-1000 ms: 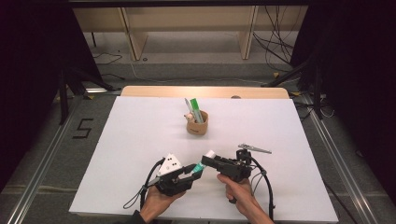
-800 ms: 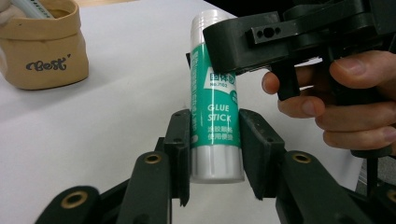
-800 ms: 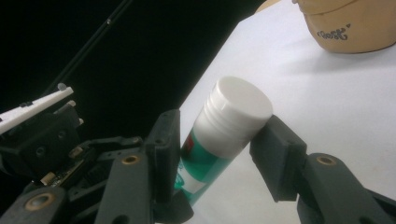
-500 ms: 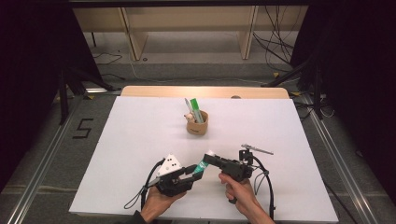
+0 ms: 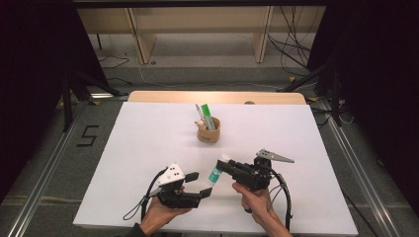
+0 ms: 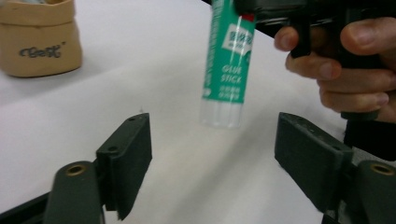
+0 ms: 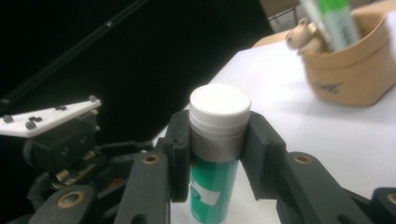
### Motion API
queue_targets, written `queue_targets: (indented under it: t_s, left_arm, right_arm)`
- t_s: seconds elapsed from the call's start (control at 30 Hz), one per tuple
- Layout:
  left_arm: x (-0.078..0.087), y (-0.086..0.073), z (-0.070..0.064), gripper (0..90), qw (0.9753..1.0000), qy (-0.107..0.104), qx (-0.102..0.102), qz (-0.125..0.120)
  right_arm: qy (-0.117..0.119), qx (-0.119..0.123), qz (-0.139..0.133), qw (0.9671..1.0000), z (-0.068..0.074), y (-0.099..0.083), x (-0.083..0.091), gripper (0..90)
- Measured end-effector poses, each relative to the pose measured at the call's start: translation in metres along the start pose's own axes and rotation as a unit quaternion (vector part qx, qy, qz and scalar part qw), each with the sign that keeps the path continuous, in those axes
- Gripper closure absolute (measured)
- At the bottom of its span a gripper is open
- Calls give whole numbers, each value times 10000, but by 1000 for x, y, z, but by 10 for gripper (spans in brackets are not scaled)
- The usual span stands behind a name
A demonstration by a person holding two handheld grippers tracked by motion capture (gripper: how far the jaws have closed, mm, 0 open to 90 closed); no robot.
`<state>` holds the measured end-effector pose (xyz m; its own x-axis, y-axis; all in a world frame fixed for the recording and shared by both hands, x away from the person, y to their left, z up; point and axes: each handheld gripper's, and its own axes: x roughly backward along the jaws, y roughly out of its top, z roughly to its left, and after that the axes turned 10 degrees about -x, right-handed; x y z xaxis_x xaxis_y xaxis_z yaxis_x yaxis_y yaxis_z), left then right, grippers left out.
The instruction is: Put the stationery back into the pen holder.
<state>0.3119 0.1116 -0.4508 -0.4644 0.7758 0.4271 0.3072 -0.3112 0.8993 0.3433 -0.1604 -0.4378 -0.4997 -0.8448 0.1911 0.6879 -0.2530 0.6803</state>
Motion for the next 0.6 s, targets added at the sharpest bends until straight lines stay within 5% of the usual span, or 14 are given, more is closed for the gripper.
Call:
queue_targets:
  t_s: [0.2,0.43,0.6]
  left_arm:
    - [17,-3,12,233,9998,200,22,-73]
    - [29,-13,19,211,9986,490,-205,56]
    - [35,-24,23,203,9978,624,-198,43]
  right_arm:
    - [-323,345,-140,9988,-1,10,3,660]
    - [-568,559,-280,9964,-3,24,1,659]
    - [-813,832,-318,9927,-1,38,-2,659]
